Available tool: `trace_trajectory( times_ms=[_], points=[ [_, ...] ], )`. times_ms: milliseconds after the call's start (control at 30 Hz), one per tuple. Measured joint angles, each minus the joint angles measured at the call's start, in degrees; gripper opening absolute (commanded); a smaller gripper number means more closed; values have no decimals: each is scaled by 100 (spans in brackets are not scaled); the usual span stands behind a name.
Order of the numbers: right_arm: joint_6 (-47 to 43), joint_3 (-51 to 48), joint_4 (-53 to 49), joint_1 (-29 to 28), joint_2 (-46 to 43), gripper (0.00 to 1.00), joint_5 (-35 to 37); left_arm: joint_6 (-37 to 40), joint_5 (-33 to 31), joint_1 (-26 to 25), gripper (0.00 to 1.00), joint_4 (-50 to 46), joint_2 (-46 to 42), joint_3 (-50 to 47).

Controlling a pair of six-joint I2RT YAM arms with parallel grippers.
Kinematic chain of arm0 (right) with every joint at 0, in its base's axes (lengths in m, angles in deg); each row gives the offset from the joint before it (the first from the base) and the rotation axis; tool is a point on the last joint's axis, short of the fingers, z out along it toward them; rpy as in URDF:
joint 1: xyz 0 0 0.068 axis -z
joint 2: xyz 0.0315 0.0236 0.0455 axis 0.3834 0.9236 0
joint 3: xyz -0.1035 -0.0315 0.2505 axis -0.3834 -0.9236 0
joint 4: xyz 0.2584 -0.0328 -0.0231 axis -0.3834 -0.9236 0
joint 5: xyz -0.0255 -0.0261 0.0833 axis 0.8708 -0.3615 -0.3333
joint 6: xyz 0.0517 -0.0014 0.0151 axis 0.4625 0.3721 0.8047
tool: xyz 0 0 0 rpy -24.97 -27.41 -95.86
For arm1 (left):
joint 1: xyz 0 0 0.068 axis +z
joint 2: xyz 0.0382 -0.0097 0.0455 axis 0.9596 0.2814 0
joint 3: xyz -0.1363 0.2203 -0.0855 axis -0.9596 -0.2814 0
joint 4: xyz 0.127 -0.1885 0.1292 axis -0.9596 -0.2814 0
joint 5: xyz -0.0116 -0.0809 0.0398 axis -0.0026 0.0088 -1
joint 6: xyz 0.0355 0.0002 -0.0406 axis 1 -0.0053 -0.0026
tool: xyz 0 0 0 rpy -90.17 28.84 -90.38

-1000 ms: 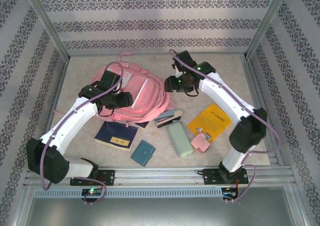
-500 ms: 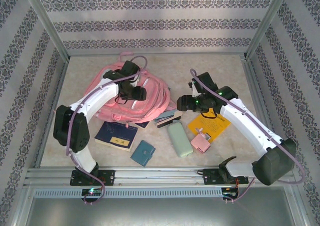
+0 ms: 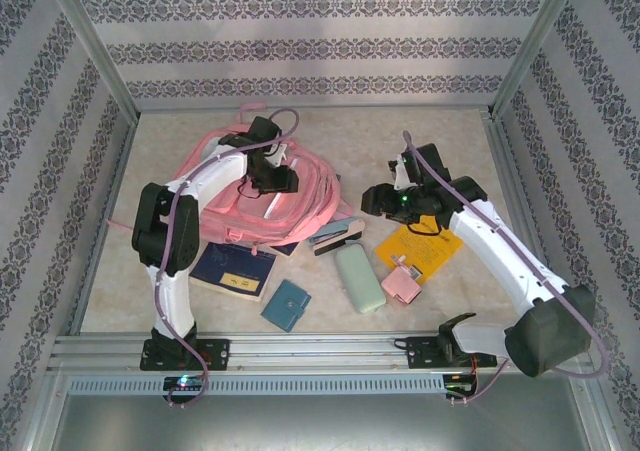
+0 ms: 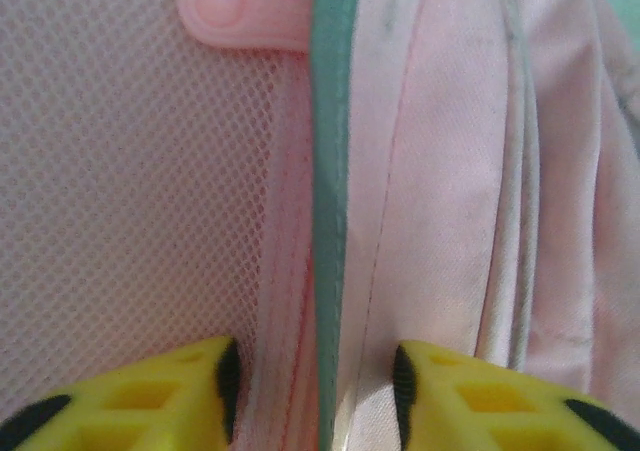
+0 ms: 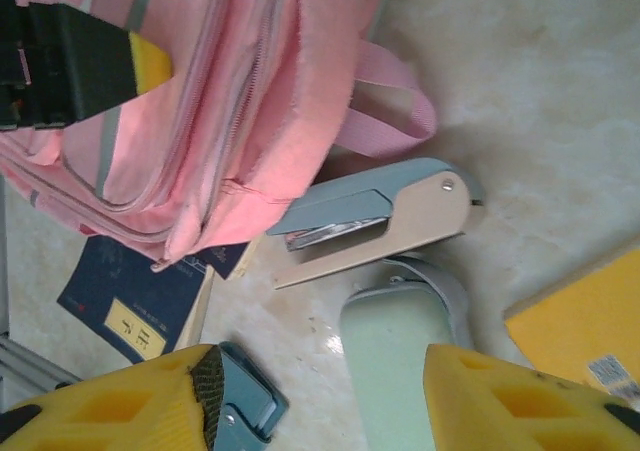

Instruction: Pack books, pencil case, and school supplies into a backpack

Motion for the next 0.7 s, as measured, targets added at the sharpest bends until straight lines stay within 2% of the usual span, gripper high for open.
trace_trajectory(
  times_ms=[67, 267, 400, 700],
  points=[
    [122, 2, 168, 0, 166, 45, -153, -22, 125, 66, 0, 15, -11, 0],
    [520, 461, 503, -37, 992, 50, -531, -90, 470, 264, 0, 44, -313, -52],
    [859, 1071, 769, -127, 1569, 65, -769, -111, 605, 413, 0, 39, -699, -50],
    [1421, 1954, 1161, -223, 2555, 68, -990, -109, 841, 511, 0, -57, -1097, 44]
  ],
)
